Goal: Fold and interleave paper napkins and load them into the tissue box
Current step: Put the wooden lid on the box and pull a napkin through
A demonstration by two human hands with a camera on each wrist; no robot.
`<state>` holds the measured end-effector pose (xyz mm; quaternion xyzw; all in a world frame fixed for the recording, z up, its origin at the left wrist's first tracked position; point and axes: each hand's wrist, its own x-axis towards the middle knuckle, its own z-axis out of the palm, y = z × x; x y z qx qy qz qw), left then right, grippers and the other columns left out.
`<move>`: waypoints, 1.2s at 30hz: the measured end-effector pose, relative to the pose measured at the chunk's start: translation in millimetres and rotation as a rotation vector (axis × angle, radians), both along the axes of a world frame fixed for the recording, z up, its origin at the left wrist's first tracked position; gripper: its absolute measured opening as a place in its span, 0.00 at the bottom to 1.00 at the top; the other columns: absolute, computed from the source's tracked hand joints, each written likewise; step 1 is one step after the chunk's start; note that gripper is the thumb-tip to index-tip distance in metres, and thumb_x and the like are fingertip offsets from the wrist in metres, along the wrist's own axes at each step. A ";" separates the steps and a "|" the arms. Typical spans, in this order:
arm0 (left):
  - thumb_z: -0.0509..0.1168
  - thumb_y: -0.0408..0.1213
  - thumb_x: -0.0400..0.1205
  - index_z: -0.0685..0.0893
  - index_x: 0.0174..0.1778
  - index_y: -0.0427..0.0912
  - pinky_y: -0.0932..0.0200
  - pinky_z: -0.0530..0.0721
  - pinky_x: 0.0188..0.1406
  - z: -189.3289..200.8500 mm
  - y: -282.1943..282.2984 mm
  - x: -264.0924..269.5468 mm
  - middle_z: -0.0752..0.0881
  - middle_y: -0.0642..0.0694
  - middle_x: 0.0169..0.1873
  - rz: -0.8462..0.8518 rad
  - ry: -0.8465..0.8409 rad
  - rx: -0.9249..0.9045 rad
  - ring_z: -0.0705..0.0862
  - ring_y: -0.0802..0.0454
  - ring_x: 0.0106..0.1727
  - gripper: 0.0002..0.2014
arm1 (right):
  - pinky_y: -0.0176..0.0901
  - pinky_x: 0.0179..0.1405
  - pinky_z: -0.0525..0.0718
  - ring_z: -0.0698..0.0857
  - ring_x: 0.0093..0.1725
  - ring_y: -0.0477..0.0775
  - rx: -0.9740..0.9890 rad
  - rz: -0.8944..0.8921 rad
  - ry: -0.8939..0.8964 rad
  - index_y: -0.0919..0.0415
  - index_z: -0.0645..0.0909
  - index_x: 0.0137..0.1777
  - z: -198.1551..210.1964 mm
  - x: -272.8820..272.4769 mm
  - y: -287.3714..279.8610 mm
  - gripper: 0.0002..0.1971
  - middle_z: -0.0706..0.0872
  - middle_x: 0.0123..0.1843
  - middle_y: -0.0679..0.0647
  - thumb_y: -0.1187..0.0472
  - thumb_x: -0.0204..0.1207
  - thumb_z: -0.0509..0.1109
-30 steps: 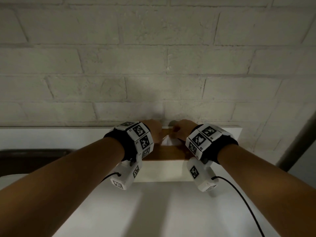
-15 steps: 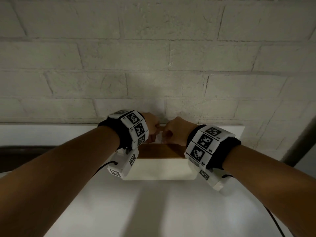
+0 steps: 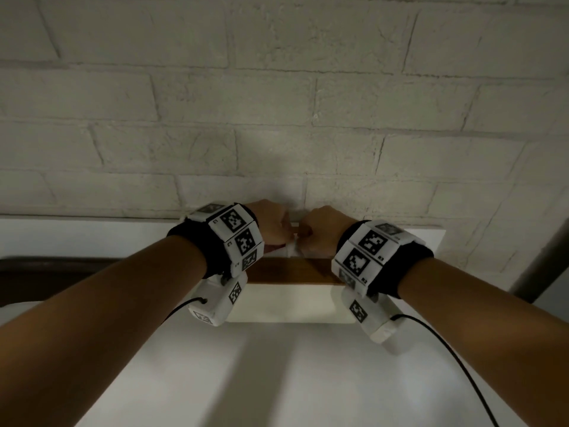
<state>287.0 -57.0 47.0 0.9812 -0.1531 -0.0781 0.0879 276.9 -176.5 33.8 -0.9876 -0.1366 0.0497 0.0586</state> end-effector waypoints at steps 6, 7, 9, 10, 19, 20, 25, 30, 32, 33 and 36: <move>0.65 0.55 0.76 0.80 0.53 0.38 0.61 0.74 0.40 -10.1 -1.2 -16.8 0.85 0.42 0.48 -0.082 -0.110 0.063 0.79 0.51 0.44 0.22 | 0.42 0.62 0.73 0.79 0.66 0.58 0.070 0.046 0.054 0.65 0.81 0.63 13.3 1.4 -6.3 0.17 0.82 0.66 0.60 0.57 0.78 0.66; 0.64 0.53 0.78 0.80 0.56 0.38 0.61 0.73 0.43 -13.3 -3.1 -18.3 0.84 0.42 0.50 -0.102 -0.149 0.085 0.80 0.50 0.46 0.21 | 0.42 0.62 0.73 0.79 0.65 0.58 0.064 0.050 0.054 0.66 0.82 0.62 13.8 1.0 -5.4 0.16 0.83 0.65 0.60 0.57 0.78 0.66; 0.60 0.47 0.81 0.81 0.56 0.36 0.61 0.73 0.46 -16.9 -4.9 -20.4 0.85 0.43 0.53 -0.121 -0.193 0.117 0.82 0.47 0.53 0.18 | 0.43 0.62 0.76 0.82 0.62 0.58 0.037 0.061 0.048 0.66 0.82 0.58 10.5 -1.0 -4.7 0.15 0.84 0.62 0.61 0.57 0.78 0.66; 0.59 0.45 0.82 0.81 0.55 0.36 0.60 0.73 0.47 -18.1 -5.0 -20.2 0.85 0.42 0.54 -0.129 -0.194 0.125 0.83 0.46 0.55 0.16 | 0.44 0.62 0.77 0.83 0.61 0.58 0.015 0.068 0.042 0.67 0.82 0.58 8.1 -1.3 -3.5 0.14 0.85 0.60 0.61 0.58 0.78 0.65; 0.61 0.45 0.80 0.82 0.52 0.40 0.61 0.73 0.44 -16.5 2.6 -11.4 0.77 0.49 0.36 -0.062 -0.128 -0.062 0.78 0.51 0.43 0.13 | 0.34 0.45 0.77 0.84 0.54 0.58 0.147 0.070 0.033 0.64 0.82 0.54 1.4 -0.6 -6.5 0.09 0.86 0.53 0.59 0.64 0.75 0.67; 0.61 0.45 0.80 0.81 0.52 0.42 0.61 0.74 0.45 -17.5 3.2 -9.2 0.77 0.51 0.35 -0.038 -0.119 -0.109 0.79 0.51 0.44 0.12 | 0.27 0.40 0.76 0.83 0.49 0.55 0.221 0.057 0.021 0.62 0.82 0.48 1.7 1.2 -8.4 0.05 0.86 0.46 0.56 0.65 0.73 0.69; 0.66 0.44 0.78 0.74 0.41 0.49 0.69 0.70 0.36 -19.0 1.0 -15.0 0.80 0.52 0.37 -0.038 -0.084 -0.167 0.77 0.57 0.38 0.07 | 0.16 0.26 0.71 0.77 0.44 0.48 0.399 0.008 -0.016 0.71 0.83 0.50 -1.2 5.1 -15.0 0.09 0.78 0.39 0.50 0.70 0.70 0.71; 0.66 0.39 0.78 0.79 0.57 0.39 0.59 0.74 0.47 -19.6 9.6 -11.6 0.83 0.41 0.55 -0.009 -0.100 -0.049 0.81 0.45 0.53 0.14 | 0.36 0.48 0.80 0.82 0.53 0.56 0.258 0.043 -0.020 0.65 0.78 0.62 -6.1 -4.6 -13.7 0.19 0.85 0.48 0.54 0.59 0.73 0.71; 0.66 0.36 0.78 0.80 0.59 0.39 0.59 0.74 0.48 -19.3 13.8 -11.2 0.83 0.41 0.57 -0.026 -0.083 -0.033 0.81 0.45 0.55 0.13 | 0.43 0.59 0.79 0.82 0.61 0.59 0.110 0.077 -0.022 0.62 0.73 0.70 -3.8 -8.4 -12.6 0.24 0.84 0.60 0.59 0.57 0.75 0.69; 0.65 0.34 0.79 0.80 0.60 0.39 0.59 0.74 0.50 -19.1 16.0 -11.0 0.83 0.41 0.59 -0.039 -0.073 -0.017 0.81 0.44 0.58 0.14 | 0.44 0.59 0.78 0.82 0.61 0.59 0.073 0.085 -0.028 0.62 0.73 0.70 -1.7 -8.7 -13.2 0.23 0.83 0.62 0.59 0.57 0.76 0.69; 0.63 0.31 0.80 0.81 0.64 0.39 0.58 0.75 0.53 -15.7 24.2 -10.3 0.82 0.39 0.61 -0.060 -0.039 -0.016 0.81 0.43 0.61 0.16 | 0.41 0.50 0.77 0.81 0.55 0.58 0.080 0.049 -0.020 0.64 0.78 0.63 7.7 -8.5 -15.3 0.17 0.80 0.52 0.56 0.57 0.76 0.68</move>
